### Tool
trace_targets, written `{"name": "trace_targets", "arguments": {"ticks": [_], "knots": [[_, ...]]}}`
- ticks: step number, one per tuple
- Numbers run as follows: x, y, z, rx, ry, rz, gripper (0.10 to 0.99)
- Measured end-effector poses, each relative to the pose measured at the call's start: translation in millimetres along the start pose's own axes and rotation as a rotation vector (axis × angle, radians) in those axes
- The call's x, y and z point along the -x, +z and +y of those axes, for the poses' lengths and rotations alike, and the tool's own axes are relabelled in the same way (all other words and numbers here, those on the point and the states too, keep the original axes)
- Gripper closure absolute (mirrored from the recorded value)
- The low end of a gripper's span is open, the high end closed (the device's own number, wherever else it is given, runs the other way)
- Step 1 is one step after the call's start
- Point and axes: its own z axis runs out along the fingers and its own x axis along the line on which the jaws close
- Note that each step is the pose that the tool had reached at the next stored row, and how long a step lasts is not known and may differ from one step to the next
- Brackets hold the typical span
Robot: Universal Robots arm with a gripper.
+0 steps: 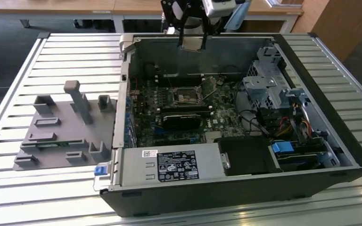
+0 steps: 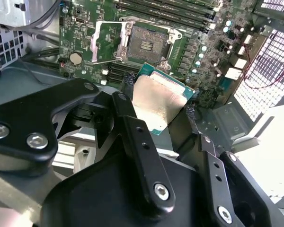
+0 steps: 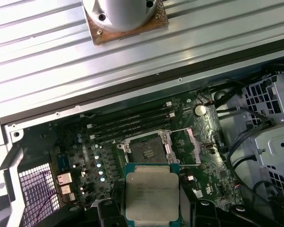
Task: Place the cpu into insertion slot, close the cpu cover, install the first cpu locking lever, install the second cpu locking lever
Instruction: 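Place the cpu into insertion slot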
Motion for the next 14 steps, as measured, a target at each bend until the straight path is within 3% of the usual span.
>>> {"name": "trace_targets", "arguments": {"ticks": [14], "knots": [[0.0, 0.1, 0.0, 0.001, 0.084, -0.0075, 0.545]]}}
